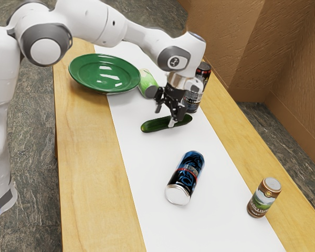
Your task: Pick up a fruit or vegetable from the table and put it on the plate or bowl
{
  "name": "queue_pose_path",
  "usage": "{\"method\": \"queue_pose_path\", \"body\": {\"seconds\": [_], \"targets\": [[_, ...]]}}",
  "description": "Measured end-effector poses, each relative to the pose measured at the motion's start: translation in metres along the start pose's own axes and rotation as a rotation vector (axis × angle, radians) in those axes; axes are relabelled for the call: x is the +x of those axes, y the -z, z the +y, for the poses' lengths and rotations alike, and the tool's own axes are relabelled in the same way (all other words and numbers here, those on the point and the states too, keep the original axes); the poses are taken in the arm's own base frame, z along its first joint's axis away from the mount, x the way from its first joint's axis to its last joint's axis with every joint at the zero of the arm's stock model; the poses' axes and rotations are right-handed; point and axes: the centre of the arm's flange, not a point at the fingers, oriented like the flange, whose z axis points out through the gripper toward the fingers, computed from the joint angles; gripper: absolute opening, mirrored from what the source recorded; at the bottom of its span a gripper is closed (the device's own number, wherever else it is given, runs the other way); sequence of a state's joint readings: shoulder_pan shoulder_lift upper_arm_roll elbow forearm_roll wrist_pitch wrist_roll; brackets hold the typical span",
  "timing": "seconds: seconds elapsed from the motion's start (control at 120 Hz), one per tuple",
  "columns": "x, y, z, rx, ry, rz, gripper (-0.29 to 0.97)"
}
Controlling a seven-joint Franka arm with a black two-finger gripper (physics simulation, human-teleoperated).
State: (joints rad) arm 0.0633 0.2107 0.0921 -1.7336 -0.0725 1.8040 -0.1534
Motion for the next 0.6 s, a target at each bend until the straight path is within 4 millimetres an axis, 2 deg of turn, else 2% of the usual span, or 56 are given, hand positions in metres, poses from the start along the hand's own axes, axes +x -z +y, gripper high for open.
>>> {"method": "queue_pose_path", "body": {"seconds": [0.225, 0.475, 0.542, 0.6], "targets": [[0.008, -0.015, 0.001, -0.006, 0.000, -0.001, 0.68], [0.012, -0.023, 0.002, -0.017, 0.001, -0.003, 0.67], [0.012, -0.022, 0.002, -0.020, 0.001, -0.002, 0.62], [0.012, -0.022, 0.003, -0.021, 0.000, -0.001, 0.51]]}}
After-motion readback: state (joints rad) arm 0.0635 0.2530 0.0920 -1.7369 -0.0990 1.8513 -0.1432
